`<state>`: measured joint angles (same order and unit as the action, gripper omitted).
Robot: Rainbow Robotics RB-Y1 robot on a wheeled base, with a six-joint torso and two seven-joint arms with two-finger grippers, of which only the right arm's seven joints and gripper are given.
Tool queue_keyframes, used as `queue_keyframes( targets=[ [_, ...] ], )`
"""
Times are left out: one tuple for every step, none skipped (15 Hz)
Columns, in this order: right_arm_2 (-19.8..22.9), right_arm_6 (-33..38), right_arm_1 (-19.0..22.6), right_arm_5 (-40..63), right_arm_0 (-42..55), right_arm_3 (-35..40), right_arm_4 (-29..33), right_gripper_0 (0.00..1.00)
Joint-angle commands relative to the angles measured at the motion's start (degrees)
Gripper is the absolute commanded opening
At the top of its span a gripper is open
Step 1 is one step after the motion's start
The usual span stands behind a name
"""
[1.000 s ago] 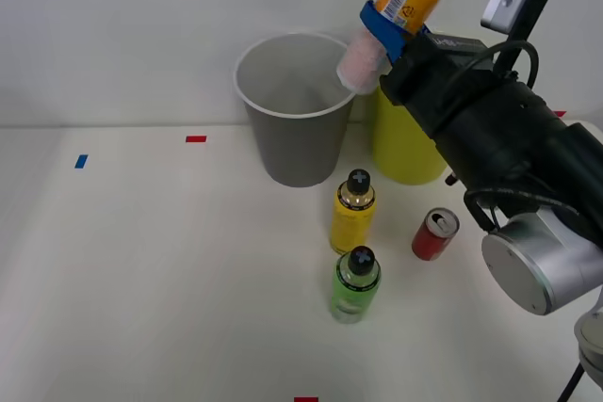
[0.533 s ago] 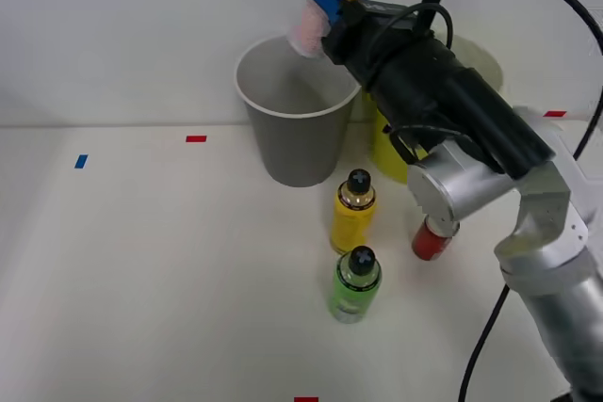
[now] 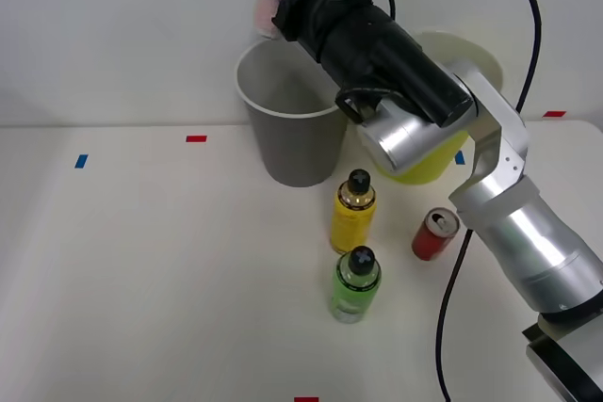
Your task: Put cans in the gray bin, plastic bottles in the light green bin
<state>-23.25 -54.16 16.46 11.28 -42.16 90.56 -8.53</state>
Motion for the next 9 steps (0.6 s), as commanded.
queue_keyframes(
  targets=[
    [-0.4,-0.1,0.4,0.1,0.0,0.0,1.4,0.0],
    [-0.4,-0.1,0.4,0.1,0.0,0.0,1.7,0.0],
    [-0.4,-0.1,0.6,0.0,0.0,0.0,1.8,0.0],
    [-0.4,0.0,0.7,0.0,0.0,-0.1,1.8,0.0],
    [-0.4,0.2,0.9,0.0,0.0,0.0,1.9,0.0],
    [-0.4,0.3,1.1,0.0,0.0,0.0,1.8,0.02],
    [-0.4,0.4,1.2,0.0,0.0,0.0,1.8,0.26],
    [-0.4,0.5,1.4,0.0,0.0,0.0,1.8,0.65],
    [-0.4,0.5,1.5,0.0,0.0,0.0,1.8,0.82]
  ],
)
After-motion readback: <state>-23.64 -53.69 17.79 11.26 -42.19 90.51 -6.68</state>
